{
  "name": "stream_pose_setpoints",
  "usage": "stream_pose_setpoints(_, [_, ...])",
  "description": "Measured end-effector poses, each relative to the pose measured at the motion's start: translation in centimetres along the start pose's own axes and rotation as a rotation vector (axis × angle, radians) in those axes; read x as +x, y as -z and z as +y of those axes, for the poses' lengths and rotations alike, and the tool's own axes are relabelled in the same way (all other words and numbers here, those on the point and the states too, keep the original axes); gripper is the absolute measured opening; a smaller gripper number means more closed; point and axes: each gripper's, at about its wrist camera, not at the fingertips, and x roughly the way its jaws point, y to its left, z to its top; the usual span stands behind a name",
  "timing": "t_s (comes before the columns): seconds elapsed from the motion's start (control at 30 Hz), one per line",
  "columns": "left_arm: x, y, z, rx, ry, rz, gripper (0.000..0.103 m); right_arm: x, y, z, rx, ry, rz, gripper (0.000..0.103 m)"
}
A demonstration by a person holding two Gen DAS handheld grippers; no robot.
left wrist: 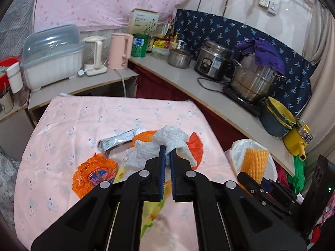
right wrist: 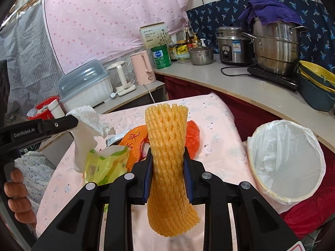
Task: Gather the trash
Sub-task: 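Carry the orange foam sleeve with the right tool while the left tool carries the tissue to the bin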
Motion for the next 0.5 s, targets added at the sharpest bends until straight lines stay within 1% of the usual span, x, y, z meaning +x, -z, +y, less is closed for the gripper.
stream_pose_setpoints(0.1, [-0.2,-0.7,-2.0,0.026,0.027,-0.015,0.004,-1.0,-0.6,-1.3,0.017,0.012,-0.022,0.024])
stream_pose_setpoints(0.27, [0.3,-1.3,-6.1,0.069,0.084,-0.016,0.004,-2.7,-1.2,-4.0,0.047,0.055,-0.06,0.024])
stream_pose_setpoints(0.4, [1.5,-1.4,-9.6,0.112,0.134,0.002,0.004,-4.1,-1.5,-7.1,0.085,0.1,-0.087,0.024])
stream_pose_setpoints(0.5, [2.8,-1.3,-12.7,0.147,0.177,0.032,0.004,-5.1,-1.7,-9.7,0.116,0.14,-0.107,0.024])
